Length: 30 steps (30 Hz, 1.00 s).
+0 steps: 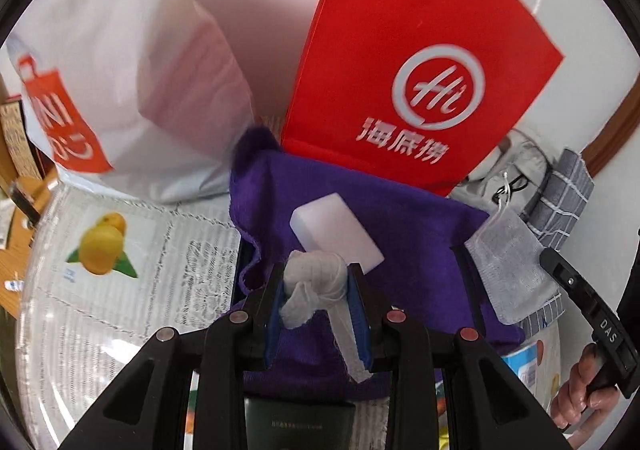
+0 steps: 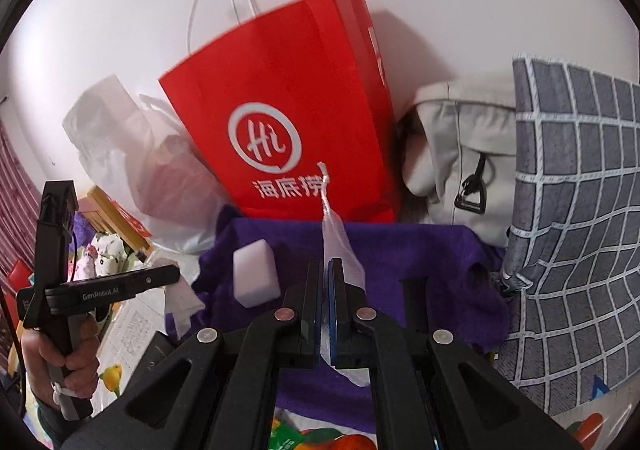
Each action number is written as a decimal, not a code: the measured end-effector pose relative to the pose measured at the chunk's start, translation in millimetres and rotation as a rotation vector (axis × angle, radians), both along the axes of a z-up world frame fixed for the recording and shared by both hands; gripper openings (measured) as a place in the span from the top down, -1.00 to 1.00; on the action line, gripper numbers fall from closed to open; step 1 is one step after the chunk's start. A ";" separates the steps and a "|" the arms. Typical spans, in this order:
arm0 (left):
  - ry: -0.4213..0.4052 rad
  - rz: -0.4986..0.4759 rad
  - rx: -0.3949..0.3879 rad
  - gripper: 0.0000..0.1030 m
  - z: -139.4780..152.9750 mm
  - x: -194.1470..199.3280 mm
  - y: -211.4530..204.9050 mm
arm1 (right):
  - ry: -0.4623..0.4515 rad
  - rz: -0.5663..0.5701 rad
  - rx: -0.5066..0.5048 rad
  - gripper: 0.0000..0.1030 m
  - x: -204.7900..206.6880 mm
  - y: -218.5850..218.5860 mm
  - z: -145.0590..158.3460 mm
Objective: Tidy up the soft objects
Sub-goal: 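Carry the tissue wad with the left tool while right carries mesh bag to purple towel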
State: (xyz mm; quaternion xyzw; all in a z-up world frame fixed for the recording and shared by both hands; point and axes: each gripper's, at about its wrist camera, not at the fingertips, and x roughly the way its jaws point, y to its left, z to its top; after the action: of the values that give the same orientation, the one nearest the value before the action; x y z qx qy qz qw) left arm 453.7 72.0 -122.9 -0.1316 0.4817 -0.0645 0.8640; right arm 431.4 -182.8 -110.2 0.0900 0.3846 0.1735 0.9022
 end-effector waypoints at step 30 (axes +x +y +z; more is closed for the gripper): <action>0.092 -0.075 0.045 0.44 -43.4 21.1 -21.4 | 0.192 -0.059 -0.123 0.85 28.5 -13.3 -58.8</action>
State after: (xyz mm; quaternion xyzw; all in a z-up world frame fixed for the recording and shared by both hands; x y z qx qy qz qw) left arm 474.8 50.6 -166.2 -0.0968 0.5270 -0.0801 0.8405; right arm 459.9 -196.1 -169.0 0.0617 0.4762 0.1136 0.8698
